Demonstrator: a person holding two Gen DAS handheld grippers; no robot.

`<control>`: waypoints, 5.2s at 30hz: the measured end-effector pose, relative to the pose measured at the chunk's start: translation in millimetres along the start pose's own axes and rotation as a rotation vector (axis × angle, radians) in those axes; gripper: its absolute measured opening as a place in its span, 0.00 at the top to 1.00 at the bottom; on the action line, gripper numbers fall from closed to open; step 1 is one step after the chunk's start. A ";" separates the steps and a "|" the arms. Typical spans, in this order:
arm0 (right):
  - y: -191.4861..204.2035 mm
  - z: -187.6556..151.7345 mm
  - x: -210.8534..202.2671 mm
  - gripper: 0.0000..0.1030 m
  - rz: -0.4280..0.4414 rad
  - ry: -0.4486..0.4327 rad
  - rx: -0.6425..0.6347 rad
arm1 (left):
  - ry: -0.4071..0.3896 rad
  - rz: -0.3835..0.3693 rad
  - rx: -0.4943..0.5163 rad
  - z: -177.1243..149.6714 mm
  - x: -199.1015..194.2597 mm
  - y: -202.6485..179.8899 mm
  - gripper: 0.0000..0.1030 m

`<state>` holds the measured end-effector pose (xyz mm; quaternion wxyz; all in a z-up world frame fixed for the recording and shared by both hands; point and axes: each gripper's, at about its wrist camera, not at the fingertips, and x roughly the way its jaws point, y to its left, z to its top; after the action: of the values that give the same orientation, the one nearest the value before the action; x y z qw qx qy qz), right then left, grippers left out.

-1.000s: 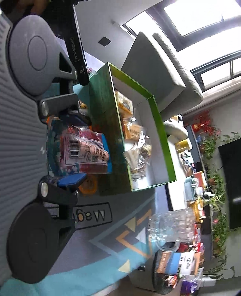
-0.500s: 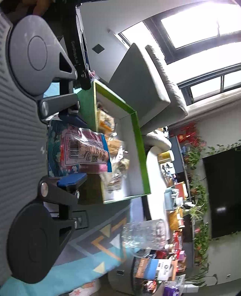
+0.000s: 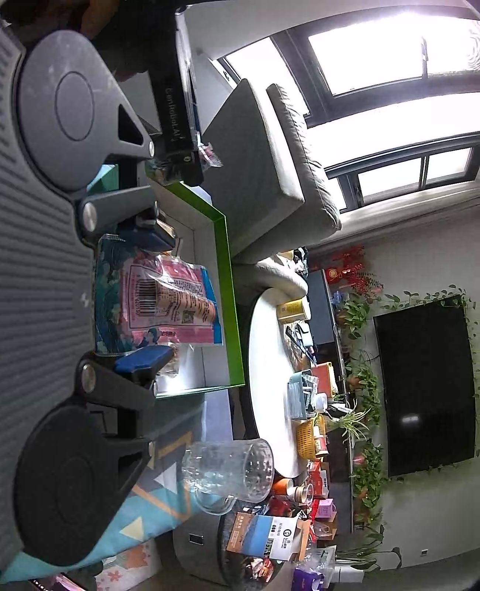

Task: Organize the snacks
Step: 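Lift both held packets and carry them over the green box, then open both grippers to drop the purple and red packets into the box, then move the left gripper to an orange-white packet while the right approaches a clear candy packet, then grasp the orange-white packet with the left gripper while the right reaches for the clear candy packet, then carry the orange-white packet with the left gripper over the green box while the right carries the clear candy packet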

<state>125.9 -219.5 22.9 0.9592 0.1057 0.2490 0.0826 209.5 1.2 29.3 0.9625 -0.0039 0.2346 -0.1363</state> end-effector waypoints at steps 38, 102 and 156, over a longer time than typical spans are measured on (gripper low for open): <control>3.4 0.6 66.8 0.58 -0.102 0.021 -0.011 | 0.074 0.028 0.045 -5.8 68.6 2.4 0.37; -32.4 -103.0 -8.2 0.53 -0.082 0.296 -0.087 | 0.342 -0.245 0.020 -113.3 13.7 -21.5 0.49; -18.8 -68.2 -43.9 0.93 -0.053 0.215 -0.129 | 0.264 -0.244 0.104 -123.2 -37.6 -23.8 0.40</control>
<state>56.3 -236.0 -19.7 0.9336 0.0278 0.3472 0.0840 115.5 -4.8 -61.7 0.8986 0.0355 0.3491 -0.2634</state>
